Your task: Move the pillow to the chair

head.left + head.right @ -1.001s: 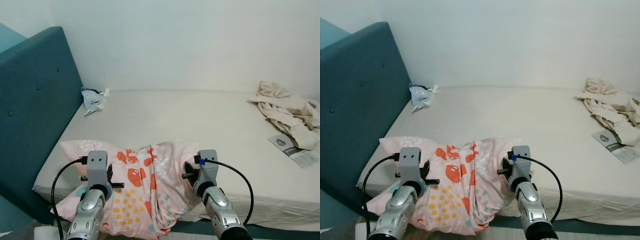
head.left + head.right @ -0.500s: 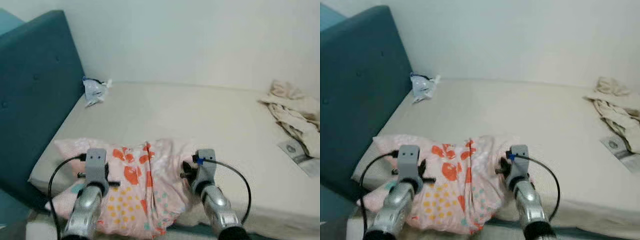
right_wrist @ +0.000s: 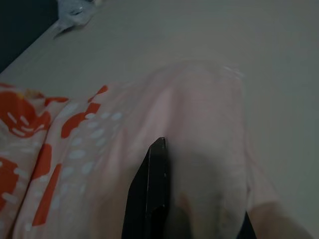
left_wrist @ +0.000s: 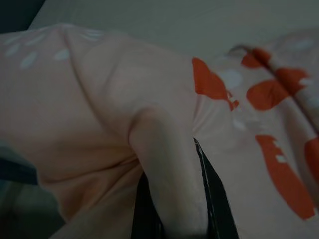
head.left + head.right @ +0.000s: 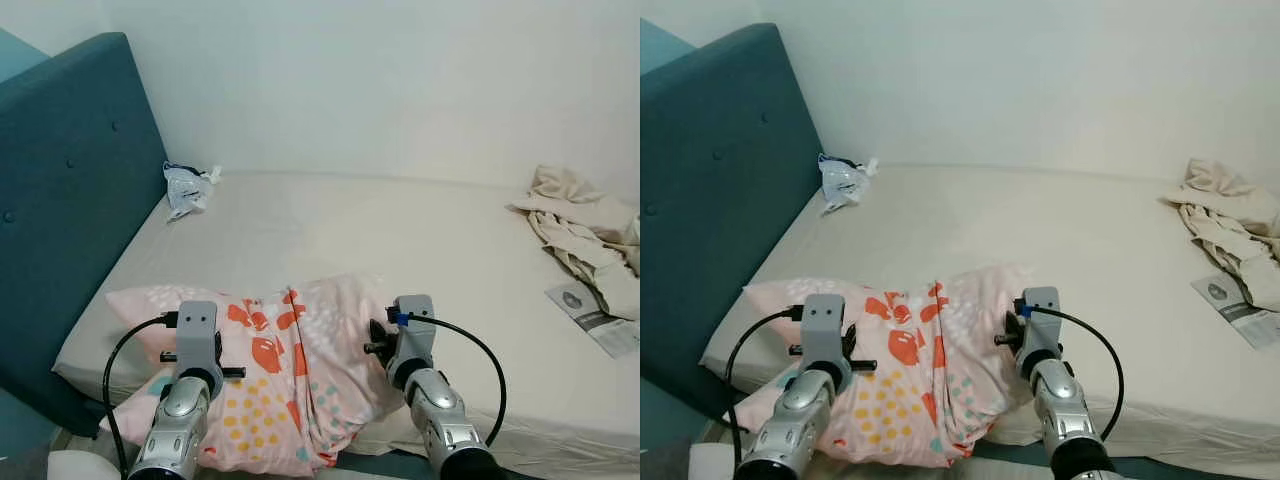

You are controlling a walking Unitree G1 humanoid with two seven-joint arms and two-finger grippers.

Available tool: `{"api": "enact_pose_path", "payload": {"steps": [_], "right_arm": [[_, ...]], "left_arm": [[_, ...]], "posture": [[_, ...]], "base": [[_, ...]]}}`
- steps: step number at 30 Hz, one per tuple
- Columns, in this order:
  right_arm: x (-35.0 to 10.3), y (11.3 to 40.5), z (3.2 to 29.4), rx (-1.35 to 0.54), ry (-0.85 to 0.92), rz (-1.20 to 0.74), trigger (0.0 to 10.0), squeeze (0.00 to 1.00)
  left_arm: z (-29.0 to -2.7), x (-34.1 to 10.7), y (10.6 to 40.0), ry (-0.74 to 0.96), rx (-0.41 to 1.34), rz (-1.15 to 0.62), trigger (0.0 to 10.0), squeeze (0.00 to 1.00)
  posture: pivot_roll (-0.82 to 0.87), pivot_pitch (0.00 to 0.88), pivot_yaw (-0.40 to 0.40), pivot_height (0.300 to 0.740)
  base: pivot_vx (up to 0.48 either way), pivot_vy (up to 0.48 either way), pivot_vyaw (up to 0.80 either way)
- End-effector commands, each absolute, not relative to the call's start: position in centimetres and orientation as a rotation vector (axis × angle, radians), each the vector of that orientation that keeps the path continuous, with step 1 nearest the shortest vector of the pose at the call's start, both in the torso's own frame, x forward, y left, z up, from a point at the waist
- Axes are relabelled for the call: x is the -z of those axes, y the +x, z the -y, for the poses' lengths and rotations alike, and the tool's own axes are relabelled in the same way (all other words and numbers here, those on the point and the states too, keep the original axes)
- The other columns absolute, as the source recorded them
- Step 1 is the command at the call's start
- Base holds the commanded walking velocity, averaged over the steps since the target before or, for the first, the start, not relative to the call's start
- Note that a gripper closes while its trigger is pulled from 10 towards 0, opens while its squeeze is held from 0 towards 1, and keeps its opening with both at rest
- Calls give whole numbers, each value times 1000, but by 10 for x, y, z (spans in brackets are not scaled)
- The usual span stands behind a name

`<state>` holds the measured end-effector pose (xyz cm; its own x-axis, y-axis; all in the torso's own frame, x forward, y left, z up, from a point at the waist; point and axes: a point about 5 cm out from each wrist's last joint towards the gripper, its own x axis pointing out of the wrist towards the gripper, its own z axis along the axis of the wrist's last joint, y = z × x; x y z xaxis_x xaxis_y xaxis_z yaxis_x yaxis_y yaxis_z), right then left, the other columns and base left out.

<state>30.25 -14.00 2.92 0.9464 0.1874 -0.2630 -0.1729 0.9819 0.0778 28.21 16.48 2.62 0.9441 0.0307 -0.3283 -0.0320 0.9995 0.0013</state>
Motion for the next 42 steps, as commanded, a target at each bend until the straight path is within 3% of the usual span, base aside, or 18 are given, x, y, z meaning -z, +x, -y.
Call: {"api": "enact_pose_path", "payload": {"steps": [1,13,27,42], "right_arm": [[-30,303,135,-204,44,-271,10000,0],[-49,313,141,-156,3,-149,10000,0],[-131,348,131,-131,-39,162,10000,0],[-137,348,115,-218,-76,147,10000,0]], "left_arm": [[-159,-29,285,8,-6,-321,10000,0],[-165,-45,290,-13,-59,-204,10000,0],[-179,-96,307,-78,-126,18,10000,0],[-169,-123,313,-43,-28,102,10000,0]], "posture": [[41,37,12,740],[44,39,-1,740],[55,43,-25,740],[54,54,-37,740]], "base": [[0,0,-800],[0,0,-800],[0,0,-800],[0,0,-800]]}}
